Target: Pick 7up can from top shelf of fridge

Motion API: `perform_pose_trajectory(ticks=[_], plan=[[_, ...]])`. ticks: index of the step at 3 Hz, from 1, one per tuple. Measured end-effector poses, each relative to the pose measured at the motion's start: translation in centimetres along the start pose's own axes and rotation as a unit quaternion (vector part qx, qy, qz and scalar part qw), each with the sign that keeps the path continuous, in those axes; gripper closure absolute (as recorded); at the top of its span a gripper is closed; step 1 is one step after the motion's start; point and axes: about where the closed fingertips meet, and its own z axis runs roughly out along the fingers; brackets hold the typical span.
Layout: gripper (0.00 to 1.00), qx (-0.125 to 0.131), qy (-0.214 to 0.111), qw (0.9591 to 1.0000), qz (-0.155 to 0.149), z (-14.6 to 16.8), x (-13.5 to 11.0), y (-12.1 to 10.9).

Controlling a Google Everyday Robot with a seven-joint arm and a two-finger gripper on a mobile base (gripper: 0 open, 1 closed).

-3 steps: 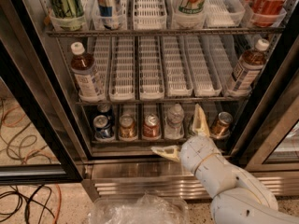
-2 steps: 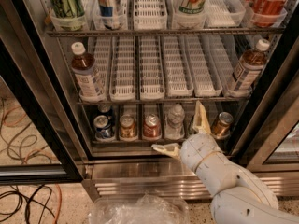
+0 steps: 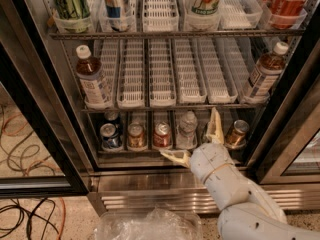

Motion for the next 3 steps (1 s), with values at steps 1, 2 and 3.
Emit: perform_pose_trajectory(ticks=[1,2,3], plan=[[0.0,0.052,-0.019,0.9946,0.087,2.5,0.1,2.0],[0.0,0.127,-0.043,0.9776,0.163,5.3,-0.8,3.1],[0.0,0.141,-0.047,0.9758,0.16,4.9,-0.8,2.1]])
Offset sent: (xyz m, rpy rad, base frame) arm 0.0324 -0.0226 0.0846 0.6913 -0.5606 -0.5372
